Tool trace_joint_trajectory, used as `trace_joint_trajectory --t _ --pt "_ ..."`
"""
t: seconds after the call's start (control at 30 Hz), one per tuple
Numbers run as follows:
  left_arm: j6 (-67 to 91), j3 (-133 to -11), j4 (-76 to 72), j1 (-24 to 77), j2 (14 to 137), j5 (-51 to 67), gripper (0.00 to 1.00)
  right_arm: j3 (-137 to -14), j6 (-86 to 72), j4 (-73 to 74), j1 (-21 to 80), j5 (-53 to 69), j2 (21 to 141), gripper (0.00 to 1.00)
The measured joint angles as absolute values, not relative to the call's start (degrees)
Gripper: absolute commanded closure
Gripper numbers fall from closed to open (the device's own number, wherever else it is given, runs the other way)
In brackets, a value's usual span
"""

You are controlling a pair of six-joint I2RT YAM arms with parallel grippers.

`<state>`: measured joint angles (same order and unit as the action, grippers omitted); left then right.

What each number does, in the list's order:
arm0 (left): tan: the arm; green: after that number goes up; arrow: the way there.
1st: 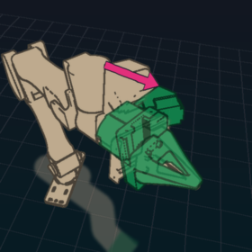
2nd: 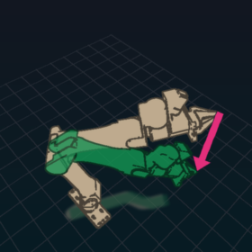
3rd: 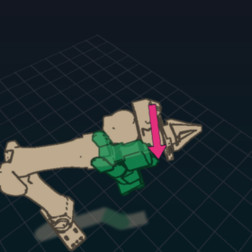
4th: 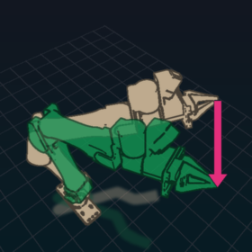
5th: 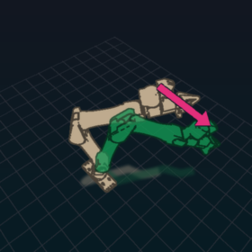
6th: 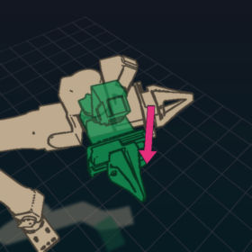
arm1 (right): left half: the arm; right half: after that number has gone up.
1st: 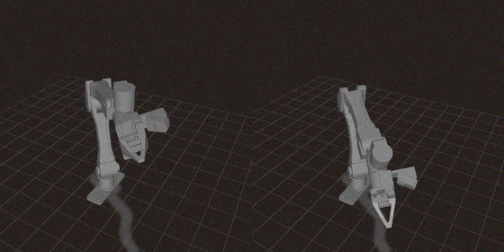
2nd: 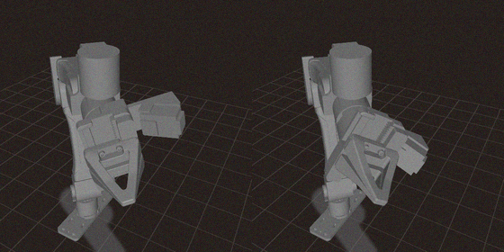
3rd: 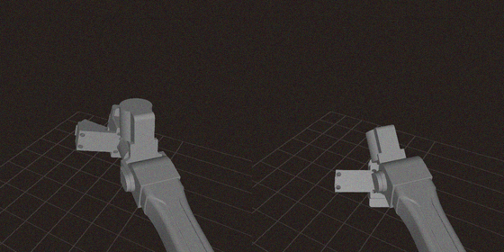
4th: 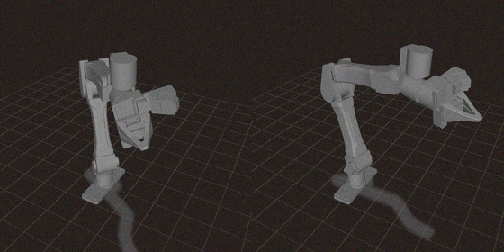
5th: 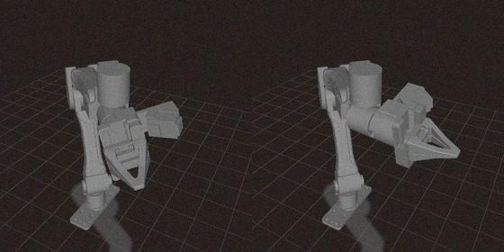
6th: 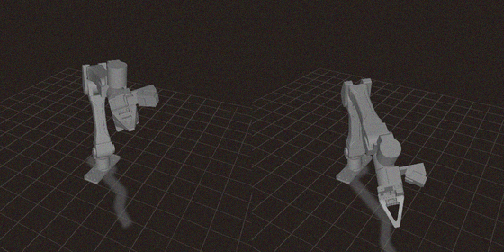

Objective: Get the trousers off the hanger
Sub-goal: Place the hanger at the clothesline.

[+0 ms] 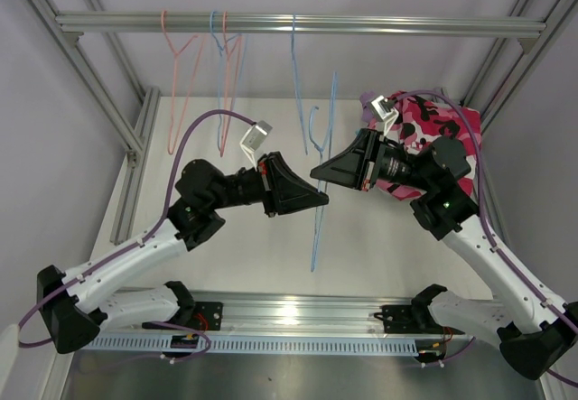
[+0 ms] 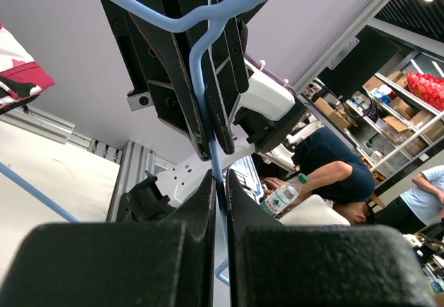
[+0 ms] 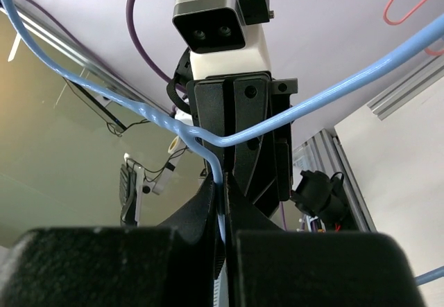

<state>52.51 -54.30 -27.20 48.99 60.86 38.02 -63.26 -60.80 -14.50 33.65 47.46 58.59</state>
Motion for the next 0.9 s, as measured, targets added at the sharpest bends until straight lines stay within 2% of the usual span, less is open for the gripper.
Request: trace_joint_trajectory --t 0.1,0.13,0.2,0.23,0.3,0.4,0.67,0.9 --pt "52.53 -54.3 -26.61 48.99 60.66 37.85 0.99 -62.94 -60.77 -14.96 33.74 47.42 58.59 0.99" --pt "52.51 -54.3 -26.46 48.99 60.64 37.8 0.99 -62.87 -60.69 -14.98 33.78 47.35 58.59 0.96" --pt "52.51 -54.26 -26.35 48.99 60.58 37.74 0.99 -62.85 -60.6 -14.96 33.89 47.2 58.59 0.83" --pt "52.45 -54.15 -26.22 48.99 60.53 37.71 1.0 -62.85 -60.66 -14.94 33.98 47.2 58.54 0.81" --pt "52.01 -54.04 -26.0 48.93 60.53 37.71 1.0 -62.85 -60.86 -14.63 34.13 46.89 58.37 0.68" --pt "51.79 -54.04 -25.96 48.95 60.23 37.71 1.0 -62.83 -60.4 -13.93 34.13 46.17 58.28 0.55" --pt "50.81 -54.04 -24.95 48.95 59.66 37.63 1.0 -62.78 -58.37 -10.33 34.13 44.84 57.43 0.41" --pt "49.3 -54.81 -19.9 48.93 59.55 35.97 1.0 -61.71 -54.65 -3.97 34.11 43.86 51.7 0.36"
